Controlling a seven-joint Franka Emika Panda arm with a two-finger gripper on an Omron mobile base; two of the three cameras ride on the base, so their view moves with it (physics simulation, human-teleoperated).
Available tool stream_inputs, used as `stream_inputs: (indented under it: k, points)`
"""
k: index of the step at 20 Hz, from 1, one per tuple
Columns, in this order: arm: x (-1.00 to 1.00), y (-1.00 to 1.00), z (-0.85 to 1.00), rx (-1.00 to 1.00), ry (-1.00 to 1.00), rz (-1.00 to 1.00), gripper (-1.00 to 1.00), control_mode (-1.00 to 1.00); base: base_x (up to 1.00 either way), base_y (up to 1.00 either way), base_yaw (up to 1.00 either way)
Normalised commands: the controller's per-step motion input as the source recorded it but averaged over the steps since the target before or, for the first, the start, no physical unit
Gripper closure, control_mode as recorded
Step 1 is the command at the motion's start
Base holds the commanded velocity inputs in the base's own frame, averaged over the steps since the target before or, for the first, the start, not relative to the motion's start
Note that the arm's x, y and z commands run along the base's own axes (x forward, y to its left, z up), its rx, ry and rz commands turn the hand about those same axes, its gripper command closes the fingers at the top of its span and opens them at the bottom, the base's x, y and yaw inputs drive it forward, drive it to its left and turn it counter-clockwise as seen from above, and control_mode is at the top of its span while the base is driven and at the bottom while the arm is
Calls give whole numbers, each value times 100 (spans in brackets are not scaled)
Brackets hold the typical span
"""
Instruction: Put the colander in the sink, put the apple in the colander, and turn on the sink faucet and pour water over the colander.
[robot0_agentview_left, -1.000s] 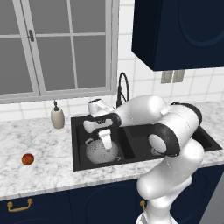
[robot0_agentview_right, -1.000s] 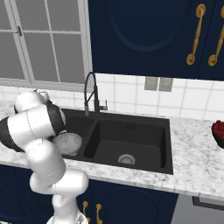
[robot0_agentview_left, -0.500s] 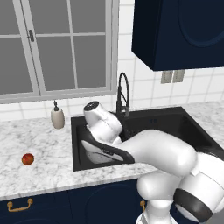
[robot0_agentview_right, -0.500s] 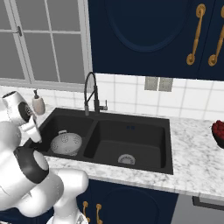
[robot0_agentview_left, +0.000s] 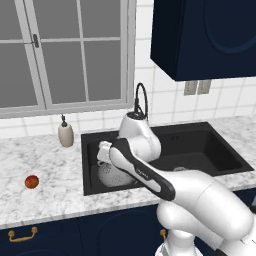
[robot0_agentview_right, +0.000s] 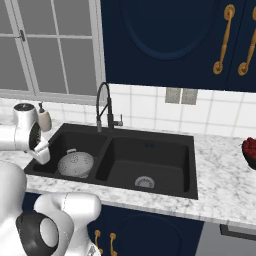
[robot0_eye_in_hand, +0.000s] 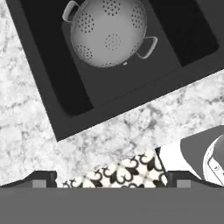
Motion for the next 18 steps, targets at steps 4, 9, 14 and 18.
stream_inputs:
  k: [4, 9, 14, 18]
  points:
    - [-2, 50, 4, 14, 0, 41, -100, -100, 0, 0, 0]
    - [15, 67, 15, 0, 18, 25, -100, -100, 0, 0, 0]
    - [33, 86, 4, -13, 7, 19, -100, -100, 0, 0, 0]
    - [59, 88, 0, -17, -2, 14, -100, -100, 0, 0, 0]
